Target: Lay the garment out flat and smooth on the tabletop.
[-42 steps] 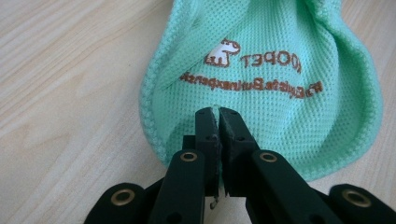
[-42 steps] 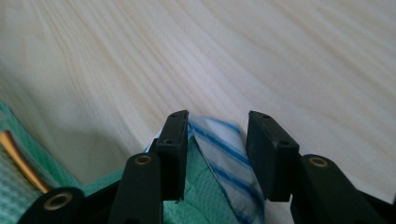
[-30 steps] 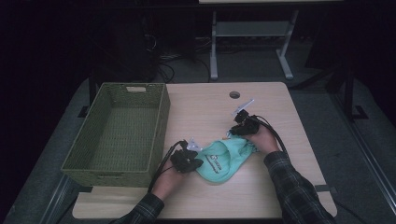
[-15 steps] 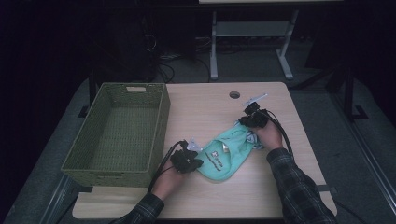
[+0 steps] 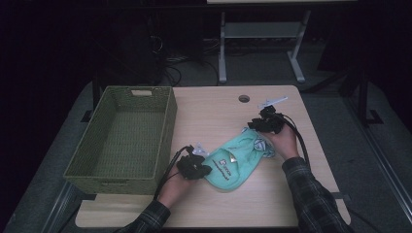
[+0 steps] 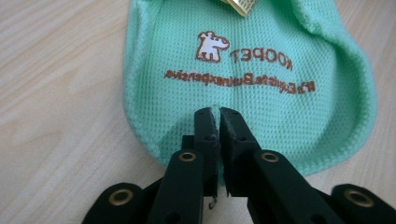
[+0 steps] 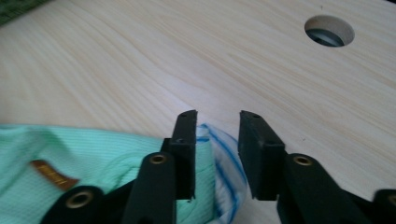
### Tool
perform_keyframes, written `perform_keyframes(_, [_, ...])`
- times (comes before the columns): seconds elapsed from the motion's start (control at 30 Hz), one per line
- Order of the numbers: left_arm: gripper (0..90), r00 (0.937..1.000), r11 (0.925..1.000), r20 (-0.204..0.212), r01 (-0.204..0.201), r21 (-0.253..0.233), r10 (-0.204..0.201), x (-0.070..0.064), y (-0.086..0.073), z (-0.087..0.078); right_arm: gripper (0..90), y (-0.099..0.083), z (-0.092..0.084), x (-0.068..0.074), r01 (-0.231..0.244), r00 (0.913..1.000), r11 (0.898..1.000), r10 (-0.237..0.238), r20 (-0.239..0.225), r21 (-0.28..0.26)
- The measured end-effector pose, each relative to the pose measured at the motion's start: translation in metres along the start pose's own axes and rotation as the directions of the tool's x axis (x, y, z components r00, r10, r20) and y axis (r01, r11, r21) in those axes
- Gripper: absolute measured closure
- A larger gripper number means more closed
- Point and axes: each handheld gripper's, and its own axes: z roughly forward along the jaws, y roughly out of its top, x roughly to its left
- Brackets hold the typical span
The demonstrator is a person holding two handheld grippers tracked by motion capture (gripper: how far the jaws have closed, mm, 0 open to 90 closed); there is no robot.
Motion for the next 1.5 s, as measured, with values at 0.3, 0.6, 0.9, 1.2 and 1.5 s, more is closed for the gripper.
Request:
perform_keyframes(0.3, [89.7,0.9994,0.9992,-0.002,-0.035,-0.018,0.035,0.002,0.017,-0.007,89.9,-0.011,-0.031,0.016,0.029,0.9968,0.999,-0.032,-0.074,-0.032])
perform_keyframes(0.6, [89.7,0.9979,0.9969,-0.052,-0.042,-0.066,0.038,0.014,0.042,-0.007,89.8,-0.033,-0.044,0.028,0.060,0.9920,0.998,-0.064,-0.109,-0.037])
perform_keyframes(0.9, [89.7,0.9984,0.9949,-0.039,-0.045,-0.090,0.042,0.036,0.069,0.007,89.9,-0.060,-0.046,0.042,0.056,0.9884,0.998,-0.062,-0.139,-0.041])
perform_keyframes(1.2, [89.6,0.9990,0.9981,0.011,-0.043,-0.043,0.044,0.042,0.082,0.039,89.9,-0.079,-0.042,0.067,0.087,0.9790,0.996,-0.088,-0.184,-0.014])
perform_keyframes(1.5, [88.6,0.9969,0.9971,0.020,-0.077,-0.004,0.077,0.030,0.074,0.054,89.9,-0.092,-0.036,0.084,0.112,0.9712,0.993,-0.104,-0.214,0.027])
